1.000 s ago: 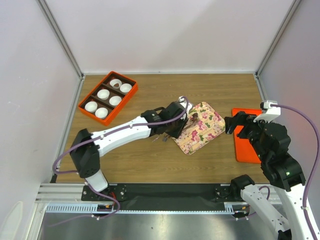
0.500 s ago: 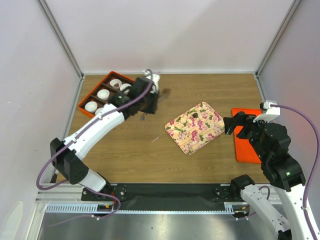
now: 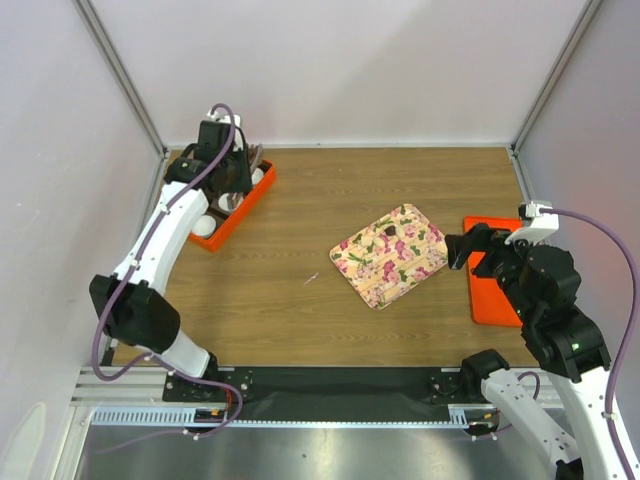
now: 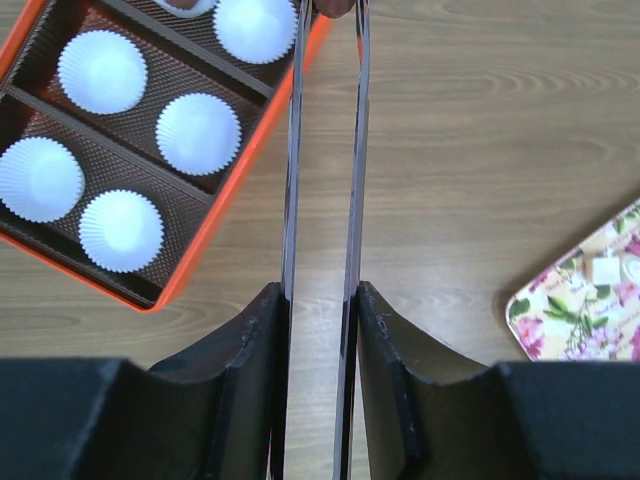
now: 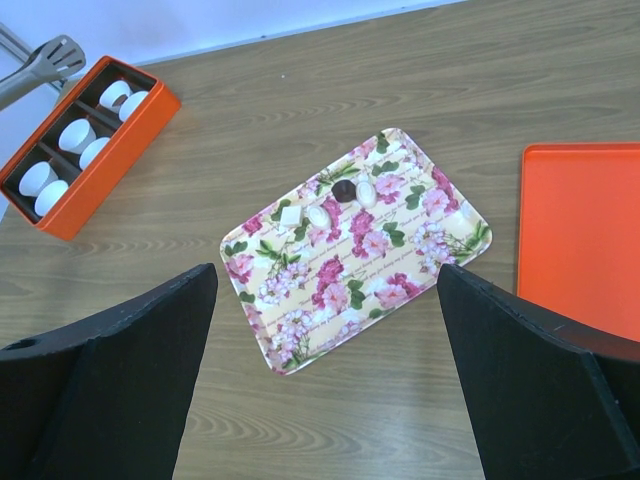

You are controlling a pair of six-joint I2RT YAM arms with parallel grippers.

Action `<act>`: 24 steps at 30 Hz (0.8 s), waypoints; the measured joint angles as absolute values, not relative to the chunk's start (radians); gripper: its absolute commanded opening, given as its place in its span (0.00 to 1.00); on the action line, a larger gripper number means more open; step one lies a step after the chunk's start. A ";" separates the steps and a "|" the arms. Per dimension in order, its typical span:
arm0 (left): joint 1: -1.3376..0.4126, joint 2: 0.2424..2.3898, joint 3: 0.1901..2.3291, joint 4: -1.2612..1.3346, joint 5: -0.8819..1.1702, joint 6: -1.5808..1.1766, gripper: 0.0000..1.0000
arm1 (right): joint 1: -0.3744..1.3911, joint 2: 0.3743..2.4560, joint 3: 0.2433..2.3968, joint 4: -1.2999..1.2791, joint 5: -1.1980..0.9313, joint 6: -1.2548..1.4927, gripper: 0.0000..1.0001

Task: Pack the chocolate

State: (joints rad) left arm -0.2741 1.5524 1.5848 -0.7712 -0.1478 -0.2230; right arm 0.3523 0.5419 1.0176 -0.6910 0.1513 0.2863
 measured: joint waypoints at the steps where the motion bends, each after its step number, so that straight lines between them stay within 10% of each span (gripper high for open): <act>1: -0.260 1.561 1.593 -0.772 -0.142 -0.223 0.39 | 0.352 0.543 1.018 -0.691 0.151 0.286 1.00; 24: -0.128 1.837 1.697 -0.765 -0.081 -0.206 0.39 | 0.352 0.551 1.018 -0.691 0.153 0.286 1.00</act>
